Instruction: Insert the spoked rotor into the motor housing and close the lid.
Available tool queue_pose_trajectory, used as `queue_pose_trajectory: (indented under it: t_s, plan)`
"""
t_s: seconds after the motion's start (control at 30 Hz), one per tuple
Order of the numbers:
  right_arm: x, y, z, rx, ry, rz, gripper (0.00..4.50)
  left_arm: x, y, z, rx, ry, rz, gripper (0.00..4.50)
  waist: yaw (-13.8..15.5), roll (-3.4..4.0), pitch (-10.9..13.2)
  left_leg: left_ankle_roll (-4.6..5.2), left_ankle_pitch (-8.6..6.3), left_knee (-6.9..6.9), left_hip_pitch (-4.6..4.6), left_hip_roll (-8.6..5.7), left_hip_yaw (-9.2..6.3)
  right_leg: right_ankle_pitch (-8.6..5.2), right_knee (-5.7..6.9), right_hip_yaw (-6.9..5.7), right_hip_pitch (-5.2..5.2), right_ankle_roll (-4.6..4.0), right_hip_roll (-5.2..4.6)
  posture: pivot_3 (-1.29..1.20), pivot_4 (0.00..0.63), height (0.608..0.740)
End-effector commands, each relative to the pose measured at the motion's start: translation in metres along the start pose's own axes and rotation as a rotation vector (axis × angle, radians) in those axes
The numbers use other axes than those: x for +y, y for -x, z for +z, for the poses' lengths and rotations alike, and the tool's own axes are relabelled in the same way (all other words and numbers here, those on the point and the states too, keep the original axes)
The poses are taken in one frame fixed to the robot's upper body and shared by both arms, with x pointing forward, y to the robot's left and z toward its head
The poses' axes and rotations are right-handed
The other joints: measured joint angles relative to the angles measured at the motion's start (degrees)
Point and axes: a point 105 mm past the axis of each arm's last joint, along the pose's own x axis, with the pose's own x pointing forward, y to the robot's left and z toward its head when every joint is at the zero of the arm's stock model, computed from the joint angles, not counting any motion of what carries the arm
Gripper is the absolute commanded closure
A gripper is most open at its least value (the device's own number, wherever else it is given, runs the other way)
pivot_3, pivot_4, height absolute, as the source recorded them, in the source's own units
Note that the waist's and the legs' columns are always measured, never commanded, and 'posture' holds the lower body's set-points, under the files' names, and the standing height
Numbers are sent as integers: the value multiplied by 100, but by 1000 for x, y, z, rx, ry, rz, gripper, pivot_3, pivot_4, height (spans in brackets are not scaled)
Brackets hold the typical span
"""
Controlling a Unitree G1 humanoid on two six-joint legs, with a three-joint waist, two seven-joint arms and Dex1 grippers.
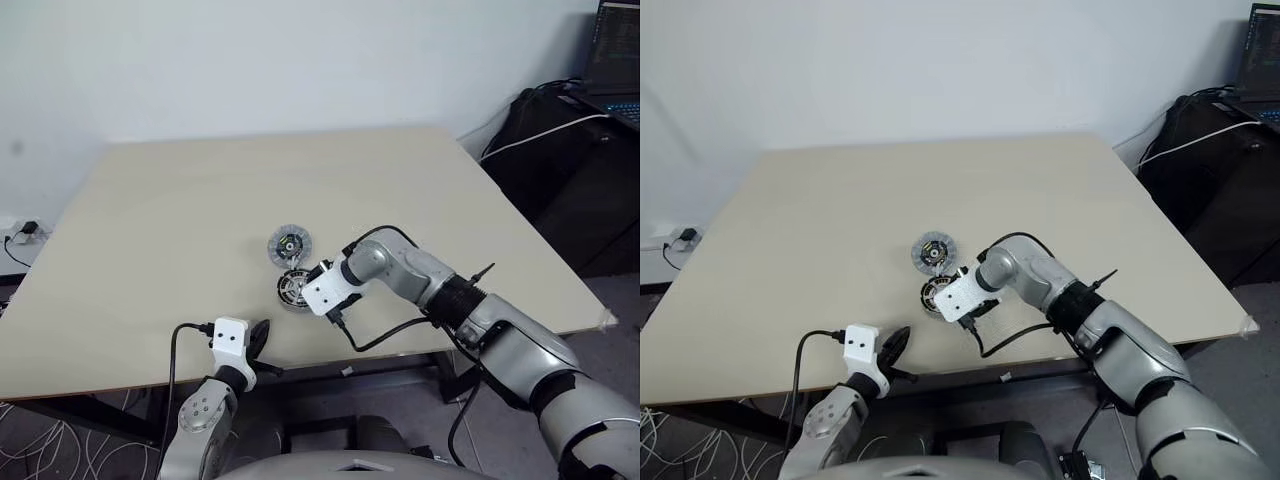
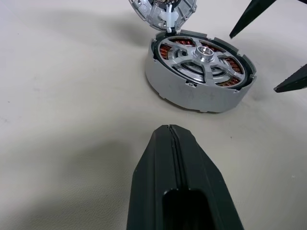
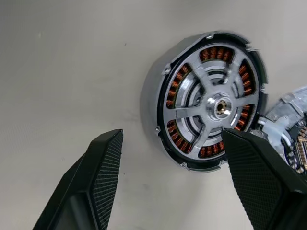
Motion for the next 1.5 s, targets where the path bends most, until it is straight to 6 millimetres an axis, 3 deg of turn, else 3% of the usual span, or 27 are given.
queue_pose_trajectory:
  t_s: [0.03, 0.5, 1.0, 1.1, 1.4, 1.5]
  plan:
    - [-10, 6, -1, 30, 104, -2, 983, -4, -2, 12, -57, 1, -6, 4500, 2, 0, 0, 0, 0, 0, 0, 0, 0, 0, 0, 0, 0, 0, 0, 0, 0, 740]
    - [-7, 3, -8, 56, 208, 85, 983, -5, -2, 12, -70, 15, 5, 4500, -3, 1, 0, -5, 4, 0, 4, -1, -1, 8, 3, 2, 1, -13, 2, 0, 0, 740]
    - [-16, -6, -5, 79, 265, 106, 983, -6, -1, 12, -78, 24, 12, 4500, -10, 2, -1, -12, 8, -1, 16, 0, -1, 7, 15, 3, 5, -20, 4, 0, 0, 740]
    - [-12, -6, -6, 78, 266, 127, 1578, -6, -1, 12, -79, 26, 16, 4500, -11, 3, -1, -12, 8, -1, 18, 0, -1, 7, 15, 3, 6, -20, 4, 0, 0, 740]
    - [-4, -6, -9, 70, 247, 143, 4391, -7, -2, 12, -79, 26, 7, 4500, 7, 7, -5, -13, 8, -2, 28, -1, -3, 4, 19, 2, 17, -24, 4, 0, 0, 740]
    - [-3, -7, -9, 67, 243, 141, 4394, -7, -2, 12, -80, 23, 3, 4500, -5, 9, -5, -13, 8, -1, 31, -2, -1, 5, 20, 4, 19, -23, 3, 0, 0, 740]
